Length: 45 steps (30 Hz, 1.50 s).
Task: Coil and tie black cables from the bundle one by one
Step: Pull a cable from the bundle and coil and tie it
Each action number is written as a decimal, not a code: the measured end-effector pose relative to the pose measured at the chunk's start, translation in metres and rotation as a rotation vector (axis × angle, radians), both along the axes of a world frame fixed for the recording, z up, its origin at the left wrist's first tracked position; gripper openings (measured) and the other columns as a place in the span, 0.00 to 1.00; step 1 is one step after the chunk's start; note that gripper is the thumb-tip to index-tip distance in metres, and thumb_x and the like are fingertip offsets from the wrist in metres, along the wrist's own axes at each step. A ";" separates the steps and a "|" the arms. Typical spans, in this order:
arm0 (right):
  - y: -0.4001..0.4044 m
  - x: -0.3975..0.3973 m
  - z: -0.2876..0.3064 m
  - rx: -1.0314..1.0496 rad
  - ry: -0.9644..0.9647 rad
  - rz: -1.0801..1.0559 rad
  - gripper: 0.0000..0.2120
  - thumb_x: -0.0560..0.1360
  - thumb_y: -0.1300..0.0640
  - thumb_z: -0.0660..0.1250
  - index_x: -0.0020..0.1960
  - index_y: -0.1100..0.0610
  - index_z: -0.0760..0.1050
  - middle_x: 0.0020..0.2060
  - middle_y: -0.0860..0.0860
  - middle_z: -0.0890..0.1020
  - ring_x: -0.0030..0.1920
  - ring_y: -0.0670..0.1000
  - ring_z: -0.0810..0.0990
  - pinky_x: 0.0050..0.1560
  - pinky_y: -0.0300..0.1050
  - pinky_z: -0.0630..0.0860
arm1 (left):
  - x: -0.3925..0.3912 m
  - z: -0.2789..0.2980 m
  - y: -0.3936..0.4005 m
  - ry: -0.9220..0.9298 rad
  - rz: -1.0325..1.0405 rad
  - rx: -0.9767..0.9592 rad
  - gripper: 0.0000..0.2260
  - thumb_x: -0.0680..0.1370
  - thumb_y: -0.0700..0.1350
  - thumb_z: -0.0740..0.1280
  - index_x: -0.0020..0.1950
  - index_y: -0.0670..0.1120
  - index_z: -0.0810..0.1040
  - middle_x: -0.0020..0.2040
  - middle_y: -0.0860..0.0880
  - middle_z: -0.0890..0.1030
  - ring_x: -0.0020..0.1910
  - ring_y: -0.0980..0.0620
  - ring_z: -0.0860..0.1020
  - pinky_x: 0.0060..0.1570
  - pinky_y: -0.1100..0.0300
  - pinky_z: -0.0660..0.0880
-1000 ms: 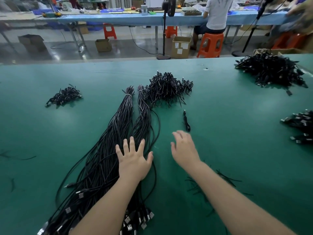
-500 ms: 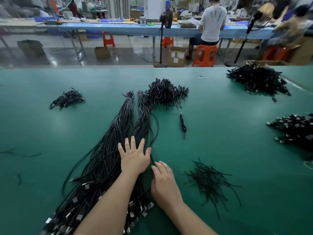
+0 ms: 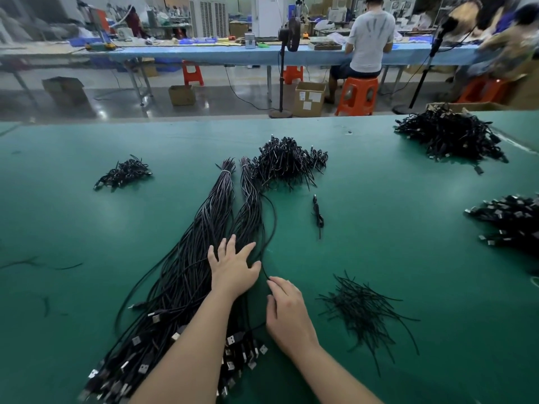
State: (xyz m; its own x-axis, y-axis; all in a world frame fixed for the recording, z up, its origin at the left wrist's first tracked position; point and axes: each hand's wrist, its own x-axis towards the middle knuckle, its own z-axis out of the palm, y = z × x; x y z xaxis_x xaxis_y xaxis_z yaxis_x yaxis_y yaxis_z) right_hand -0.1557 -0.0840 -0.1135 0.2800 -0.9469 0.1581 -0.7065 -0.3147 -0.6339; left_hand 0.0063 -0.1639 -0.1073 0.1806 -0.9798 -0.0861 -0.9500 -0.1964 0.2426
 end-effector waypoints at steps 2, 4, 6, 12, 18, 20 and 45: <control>-0.001 -0.002 0.000 0.000 -0.008 0.010 0.23 0.81 0.64 0.56 0.76 0.58 0.67 0.73 0.48 0.70 0.75 0.46 0.62 0.76 0.35 0.50 | 0.002 0.002 0.004 0.037 -0.029 -0.028 0.25 0.80 0.62 0.60 0.77 0.65 0.61 0.83 0.46 0.44 0.80 0.45 0.38 0.76 0.41 0.35; -0.001 -0.003 0.000 0.003 -0.012 0.015 0.25 0.80 0.68 0.55 0.76 0.59 0.67 0.73 0.48 0.69 0.75 0.45 0.62 0.76 0.33 0.50 | 0.000 0.003 0.013 0.024 -0.052 -0.114 0.24 0.80 0.59 0.62 0.76 0.64 0.63 0.82 0.45 0.40 0.79 0.42 0.34 0.76 0.39 0.34; -0.001 -0.003 -0.001 0.023 -0.042 0.003 0.25 0.80 0.69 0.55 0.76 0.58 0.67 0.73 0.48 0.70 0.74 0.45 0.64 0.75 0.33 0.53 | -0.007 0.004 0.024 -0.057 -0.121 -0.191 0.23 0.81 0.55 0.63 0.76 0.66 0.64 0.81 0.44 0.38 0.78 0.40 0.32 0.75 0.38 0.33; 0.000 -0.006 0.005 0.079 -0.234 -0.069 0.18 0.80 0.66 0.60 0.69 0.56 0.75 0.60 0.44 0.77 0.59 0.40 0.75 0.65 0.28 0.67 | -0.025 0.014 0.036 -0.107 -0.273 -0.159 0.11 0.82 0.51 0.61 0.62 0.61 0.79 0.82 0.44 0.50 0.80 0.40 0.40 0.76 0.40 0.37; 0.000 -0.006 0.004 0.104 -0.406 -0.174 0.12 0.83 0.56 0.60 0.64 0.53 0.78 0.49 0.40 0.81 0.50 0.37 0.79 0.52 0.29 0.74 | -0.012 0.029 0.052 0.098 -0.127 -0.399 0.07 0.80 0.50 0.68 0.55 0.51 0.83 0.60 0.48 0.74 0.62 0.45 0.69 0.62 0.48 0.69; -0.001 -0.007 0.003 0.118 -0.409 -0.177 0.12 0.83 0.58 0.60 0.63 0.54 0.78 0.48 0.41 0.82 0.50 0.38 0.80 0.54 0.34 0.76 | -0.008 0.035 0.057 0.242 -0.099 -0.415 0.10 0.81 0.53 0.67 0.54 0.48 0.83 0.51 0.51 0.75 0.51 0.49 0.74 0.52 0.52 0.74; -0.004 -0.006 0.000 0.127 -0.355 -0.068 0.08 0.81 0.52 0.65 0.49 0.53 0.82 0.40 0.44 0.81 0.42 0.45 0.78 0.44 0.42 0.75 | -0.033 0.092 0.095 1.125 0.027 -0.202 0.03 0.77 0.43 0.73 0.44 0.48 0.86 0.38 0.46 0.84 0.31 0.55 0.75 0.31 0.64 0.72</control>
